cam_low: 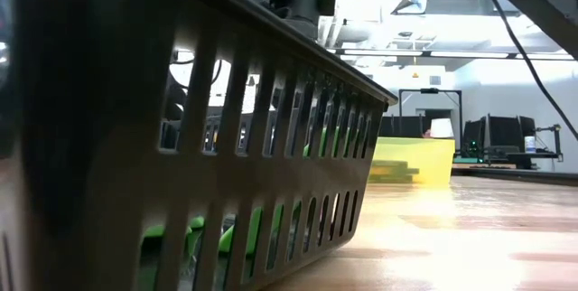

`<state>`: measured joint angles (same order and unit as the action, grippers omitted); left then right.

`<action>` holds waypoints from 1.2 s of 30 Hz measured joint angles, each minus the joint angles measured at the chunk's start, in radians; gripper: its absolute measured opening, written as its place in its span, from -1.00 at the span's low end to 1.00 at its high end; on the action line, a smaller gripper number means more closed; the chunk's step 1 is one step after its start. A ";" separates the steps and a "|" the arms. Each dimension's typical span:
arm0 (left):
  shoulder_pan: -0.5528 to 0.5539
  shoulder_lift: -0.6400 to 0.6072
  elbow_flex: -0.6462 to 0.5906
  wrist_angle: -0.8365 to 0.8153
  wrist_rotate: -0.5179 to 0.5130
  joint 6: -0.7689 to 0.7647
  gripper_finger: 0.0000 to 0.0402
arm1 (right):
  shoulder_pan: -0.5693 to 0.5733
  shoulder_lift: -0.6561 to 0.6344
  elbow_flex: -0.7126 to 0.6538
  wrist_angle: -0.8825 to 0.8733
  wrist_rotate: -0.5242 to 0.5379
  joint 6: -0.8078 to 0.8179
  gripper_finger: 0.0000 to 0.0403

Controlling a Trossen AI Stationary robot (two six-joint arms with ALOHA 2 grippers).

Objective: Pick & Place School Supplies
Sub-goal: Put the green eraser into the bottom black bin

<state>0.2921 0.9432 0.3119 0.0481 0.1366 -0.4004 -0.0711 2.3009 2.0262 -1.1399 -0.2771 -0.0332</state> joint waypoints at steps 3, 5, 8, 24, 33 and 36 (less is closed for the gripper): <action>0.000 0.000 0.000 0.002 -0.017 -0.002 0.02 | -0.014 0.000 0.001 -0.044 -0.011 -0.079 0.16; 0.000 0.000 0.000 0.005 -0.016 -0.049 0.04 | -0.019 0.000 0.002 -0.062 -0.011 -0.110 0.16; -0.009 0.000 0.000 0.007 0.028 -0.114 0.03 | -0.025 0.000 0.002 -0.058 -0.011 -0.125 0.16; -0.287 0.163 0.298 -0.231 0.193 0.108 -0.07 | -0.092 -0.003 0.002 -0.047 -0.193 -0.109 0.16; -0.261 0.292 0.397 -0.296 0.237 0.325 -0.08 | -0.260 -0.173 0.001 -0.175 -0.193 -0.086 0.16; -0.238 0.289 0.396 -0.289 0.236 0.352 -0.08 | -0.310 -0.296 0.001 -0.251 -0.188 -0.077 0.15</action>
<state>0.0543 1.2325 0.7077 -0.2411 0.3728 -0.0480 -0.3814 2.0051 2.0274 -1.3910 -0.4652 -0.1105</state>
